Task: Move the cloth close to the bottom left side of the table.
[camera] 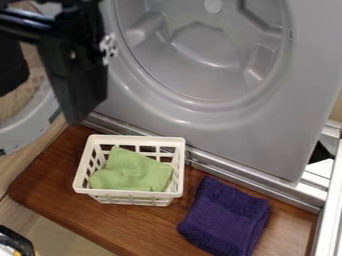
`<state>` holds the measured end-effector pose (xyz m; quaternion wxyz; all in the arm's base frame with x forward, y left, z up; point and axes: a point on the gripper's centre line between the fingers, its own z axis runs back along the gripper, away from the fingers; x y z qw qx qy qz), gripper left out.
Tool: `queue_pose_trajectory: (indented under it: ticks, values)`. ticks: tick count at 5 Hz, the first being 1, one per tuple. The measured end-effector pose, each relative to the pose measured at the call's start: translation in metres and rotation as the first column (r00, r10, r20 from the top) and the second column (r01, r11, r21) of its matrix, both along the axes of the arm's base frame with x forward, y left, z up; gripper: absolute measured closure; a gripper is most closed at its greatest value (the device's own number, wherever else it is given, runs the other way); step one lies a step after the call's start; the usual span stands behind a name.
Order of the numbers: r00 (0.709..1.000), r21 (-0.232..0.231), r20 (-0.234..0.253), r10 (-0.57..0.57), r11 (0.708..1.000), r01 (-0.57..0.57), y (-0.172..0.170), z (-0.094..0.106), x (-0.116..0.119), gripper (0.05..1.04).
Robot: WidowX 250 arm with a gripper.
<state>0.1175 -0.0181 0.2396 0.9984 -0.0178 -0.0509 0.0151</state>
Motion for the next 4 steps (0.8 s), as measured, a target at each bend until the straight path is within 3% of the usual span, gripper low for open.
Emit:
queue_pose_trajectory:
  ticks: [1,2,3,4]
  values:
    - [1.0,-0.006,-0.007,-0.005,1.0,0.005,-0.001,-0.004,-0.001,0.083]
    - [1.0,-0.076,-0.012,-0.025,0.997,0.024,-0.002,-0.036,0.008,0.083]
    - [0.999,-0.113,-0.036,-0.028,0.993,0.024,-0.003,-0.064,0.015,0.083]
    - [0.993,-0.058,-0.105,-0.055,0.997,0.049,-0.006,-0.096,0.022,0.083]
